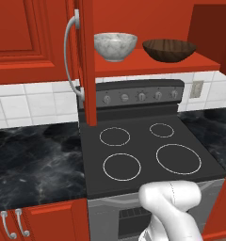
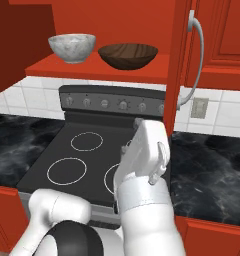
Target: Open the cabinet. Pick the bowls from the counter and place them in the cabinet. Then close the cabinet.
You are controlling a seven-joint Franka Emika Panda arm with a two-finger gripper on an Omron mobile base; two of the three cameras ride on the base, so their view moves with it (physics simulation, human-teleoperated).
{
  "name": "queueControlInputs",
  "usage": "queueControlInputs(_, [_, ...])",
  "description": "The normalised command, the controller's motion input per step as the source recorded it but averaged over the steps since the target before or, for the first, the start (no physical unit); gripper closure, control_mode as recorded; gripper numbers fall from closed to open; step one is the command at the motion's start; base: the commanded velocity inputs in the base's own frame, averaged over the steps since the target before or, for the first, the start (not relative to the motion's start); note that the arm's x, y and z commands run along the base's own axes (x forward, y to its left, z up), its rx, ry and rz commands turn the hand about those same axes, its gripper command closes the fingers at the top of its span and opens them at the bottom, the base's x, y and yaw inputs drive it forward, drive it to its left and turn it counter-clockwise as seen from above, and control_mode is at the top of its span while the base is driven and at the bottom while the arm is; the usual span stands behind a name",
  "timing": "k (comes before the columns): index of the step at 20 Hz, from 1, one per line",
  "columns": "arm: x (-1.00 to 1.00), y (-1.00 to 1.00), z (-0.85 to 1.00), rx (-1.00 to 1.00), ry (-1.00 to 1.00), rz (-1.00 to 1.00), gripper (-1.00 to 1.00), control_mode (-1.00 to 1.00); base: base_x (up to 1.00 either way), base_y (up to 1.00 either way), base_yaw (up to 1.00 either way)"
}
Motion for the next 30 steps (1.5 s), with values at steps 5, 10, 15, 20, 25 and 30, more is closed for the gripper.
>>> queueControlInputs(5, [0.20, -0.50, -0.04, 0.00, 0.01, 0.20, -1.00, -1.00, 0.00, 0.00, 0.00])
queueControlInputs(10, [0.35, -0.32, -0.05, -0.03, 0.00, 0.19, -1.00, -1.00, 0.00, 0.00, 0.00])
queueControlInputs(15, [0.42, -0.10, -0.08, -0.07, 0.00, 0.16, -1.00, -1.00, 0.00, 0.00, 0.00])
queueControlInputs(20, [0.38, -0.26, -0.11, -0.04, -0.02, 0.13, -1.00, -1.00, 0.00, 0.00, 0.00])
queueControlInputs(25, [0.20, -0.51, -0.14, -0.01, -0.05, 0.13, -1.00, -1.00, 0.00, 0.00, 0.00])
queueControlInputs(30, [0.15, -0.38, -0.10, -0.02, -0.03, 0.10, -1.00, -1.00, 0.00, 0.00, 0.00])
